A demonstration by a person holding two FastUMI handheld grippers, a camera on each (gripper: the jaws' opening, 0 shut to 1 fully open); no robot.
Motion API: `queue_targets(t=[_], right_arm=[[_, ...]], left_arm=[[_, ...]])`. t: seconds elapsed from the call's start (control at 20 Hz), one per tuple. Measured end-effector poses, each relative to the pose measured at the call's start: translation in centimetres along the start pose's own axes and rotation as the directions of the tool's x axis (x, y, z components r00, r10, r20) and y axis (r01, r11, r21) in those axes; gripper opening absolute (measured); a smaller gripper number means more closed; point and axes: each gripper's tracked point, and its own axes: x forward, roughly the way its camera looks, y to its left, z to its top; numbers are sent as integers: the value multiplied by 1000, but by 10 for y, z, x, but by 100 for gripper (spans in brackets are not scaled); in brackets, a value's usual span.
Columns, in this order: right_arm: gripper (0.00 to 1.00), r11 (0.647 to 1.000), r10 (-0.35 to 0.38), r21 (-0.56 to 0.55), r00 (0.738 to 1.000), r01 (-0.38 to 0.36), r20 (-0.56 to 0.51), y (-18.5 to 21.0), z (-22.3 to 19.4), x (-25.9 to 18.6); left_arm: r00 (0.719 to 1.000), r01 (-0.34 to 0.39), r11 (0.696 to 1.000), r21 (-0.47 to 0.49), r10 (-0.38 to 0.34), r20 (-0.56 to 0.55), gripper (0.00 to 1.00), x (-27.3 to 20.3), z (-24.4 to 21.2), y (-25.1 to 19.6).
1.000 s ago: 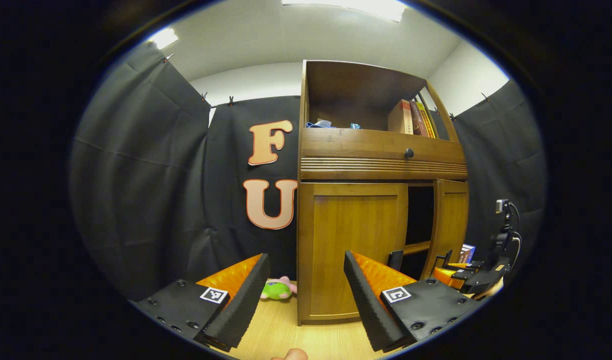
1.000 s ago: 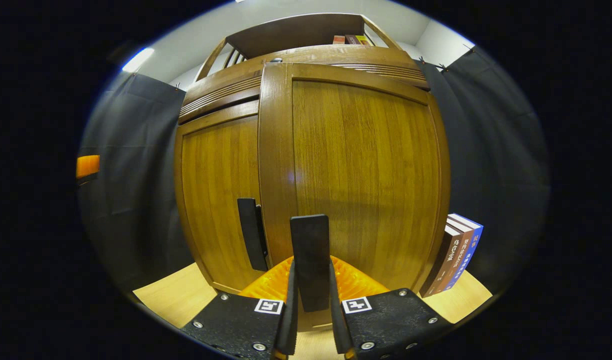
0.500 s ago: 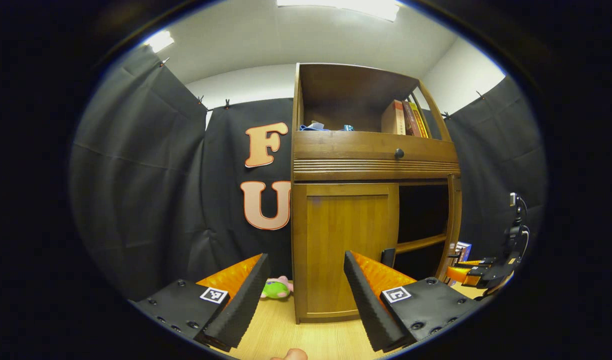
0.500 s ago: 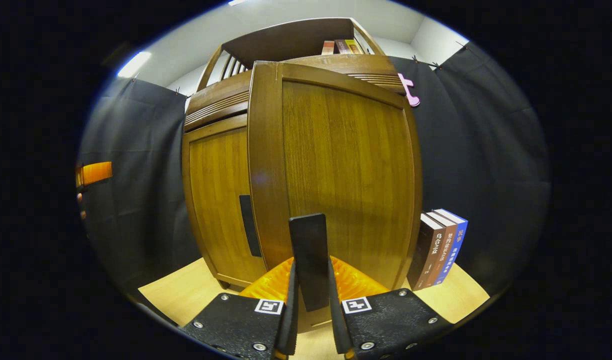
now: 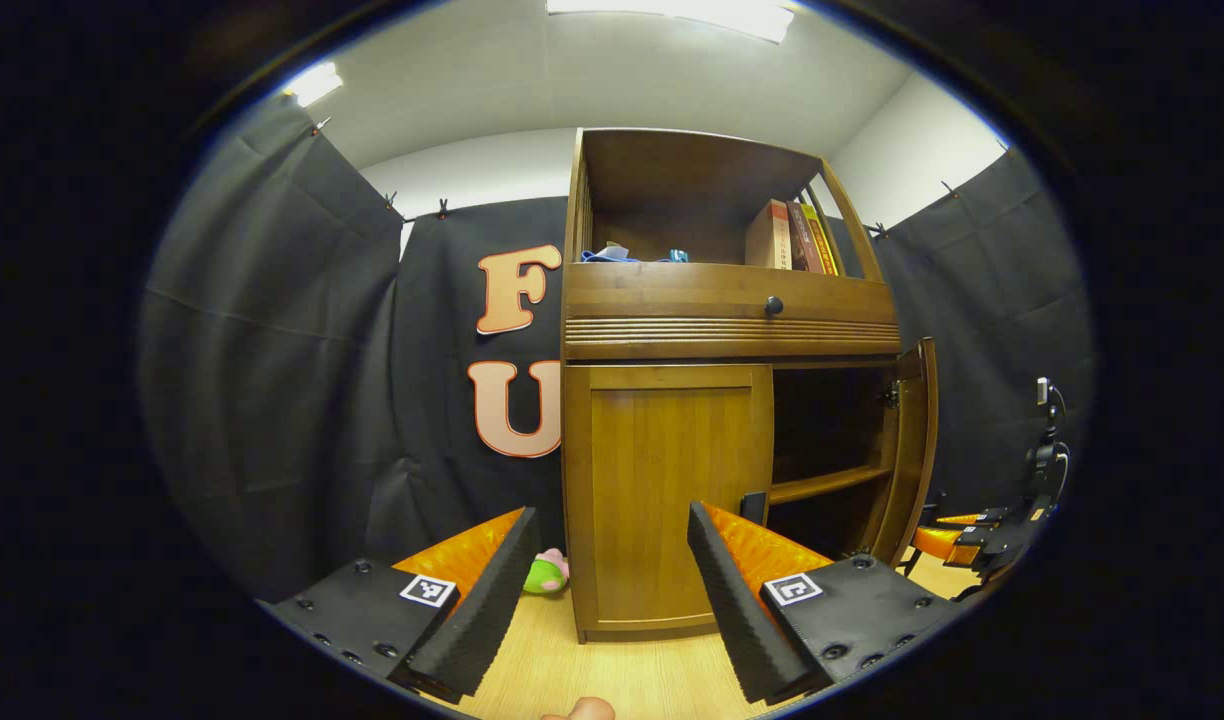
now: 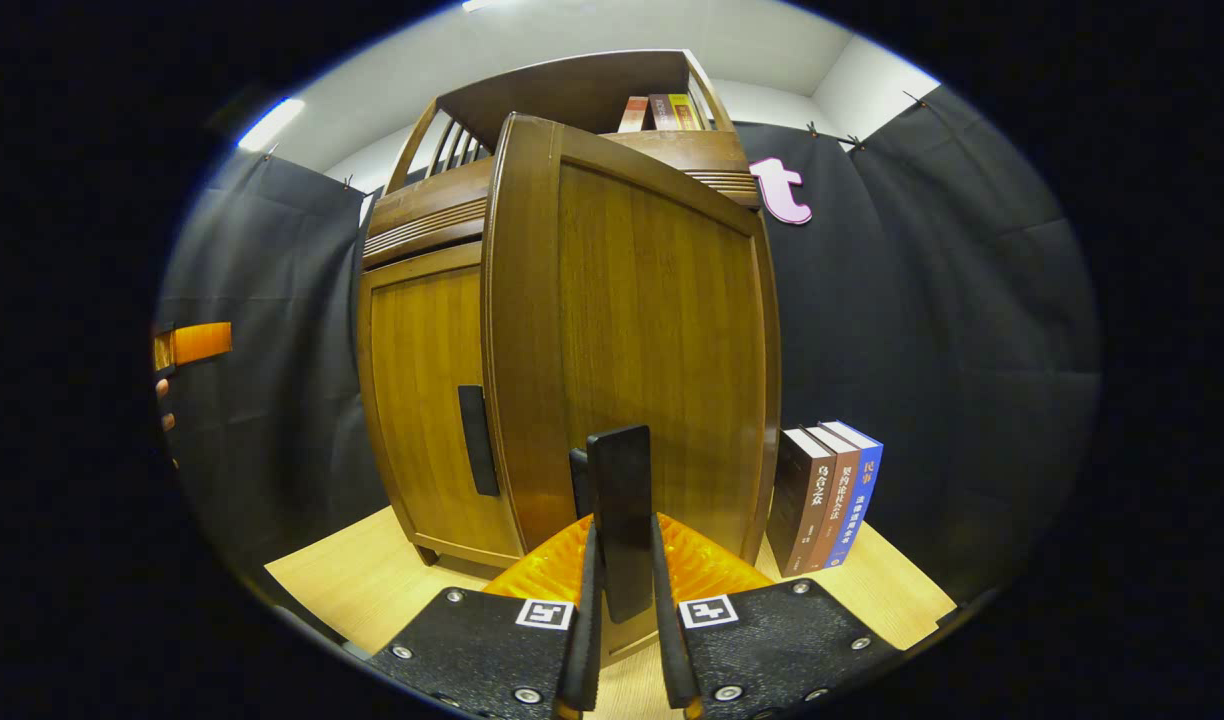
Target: Open the right door of the double-door shoe cabinet with the right hand, and open the left door with the left hand.
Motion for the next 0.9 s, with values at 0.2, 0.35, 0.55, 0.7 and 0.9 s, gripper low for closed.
queue_targets(t=[0.2,0.35,0.55,0.7,0.9], right_arm=[[20,999,-39,-17,999,39,8,-18,4,-15],[28,999,-53,-13,999,53,7,-27,4,-22],[17,998,-61,-6,998,62,7,-36,4,-27],[14,997,-82,-10,997,83,14,-46,5,-34],[12,992,-124,-16,992,124,16,-66,5,-44]], left_arm=[[1000,4,1000,-6,-4,-26,95,1,-8,-7],[1000,11,1000,-4,-11,-23,96,-1,-5,-13],[999,30,1000,3,-29,-19,94,-5,-3,-25],[999,37,999,8,-37,-17,94,-7,-3,-31],[999,45,999,2,-45,-22,96,-5,-6,-40]])
